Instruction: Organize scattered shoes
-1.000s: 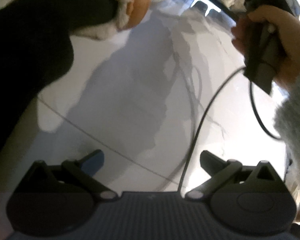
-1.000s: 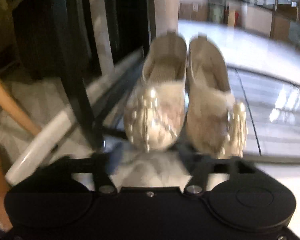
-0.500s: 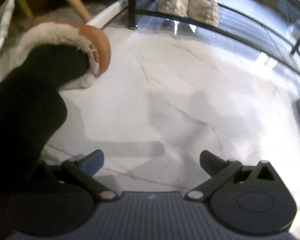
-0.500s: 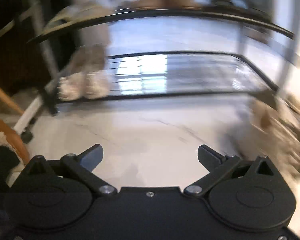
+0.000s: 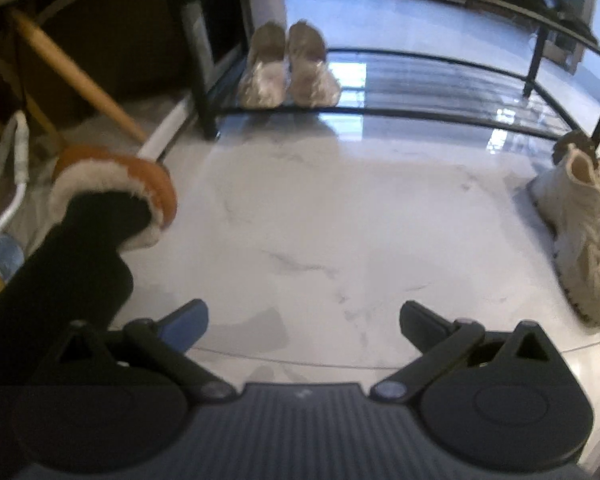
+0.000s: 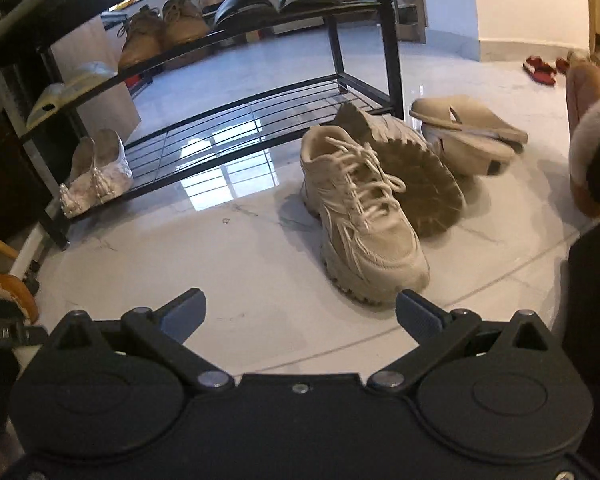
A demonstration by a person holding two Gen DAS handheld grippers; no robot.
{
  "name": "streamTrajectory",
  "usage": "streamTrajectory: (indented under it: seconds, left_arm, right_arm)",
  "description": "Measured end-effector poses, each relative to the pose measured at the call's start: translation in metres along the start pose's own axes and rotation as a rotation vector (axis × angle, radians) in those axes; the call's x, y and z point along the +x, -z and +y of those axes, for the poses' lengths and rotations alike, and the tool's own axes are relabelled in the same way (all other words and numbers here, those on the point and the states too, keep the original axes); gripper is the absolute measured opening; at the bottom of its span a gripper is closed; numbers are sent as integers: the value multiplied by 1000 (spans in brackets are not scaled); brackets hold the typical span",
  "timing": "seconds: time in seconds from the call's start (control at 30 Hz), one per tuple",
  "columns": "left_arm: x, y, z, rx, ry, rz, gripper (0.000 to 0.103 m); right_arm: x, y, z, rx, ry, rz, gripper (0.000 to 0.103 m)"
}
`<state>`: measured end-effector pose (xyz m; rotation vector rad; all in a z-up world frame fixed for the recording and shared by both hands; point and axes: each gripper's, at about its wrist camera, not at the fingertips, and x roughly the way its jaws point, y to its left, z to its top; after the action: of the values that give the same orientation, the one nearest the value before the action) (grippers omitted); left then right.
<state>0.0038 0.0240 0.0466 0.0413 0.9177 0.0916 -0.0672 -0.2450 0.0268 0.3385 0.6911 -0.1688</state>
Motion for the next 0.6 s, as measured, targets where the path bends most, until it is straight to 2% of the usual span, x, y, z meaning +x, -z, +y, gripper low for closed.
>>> streamTrajectory:
  seconds: [0.17,0.47,0.6]
  left_arm:
    - [-18,0,-26,45,-8,-24,102]
    - [-29,10,-58,105,-26,-29,102]
    - [-27,16,-65,95,-33,-1,102]
  right_arm:
    - [-1,3,-21,91,-37,-12,103]
    - [7,11,-36,141,-102,6,103]
    - [9,12,-36,135,-119,3,103]
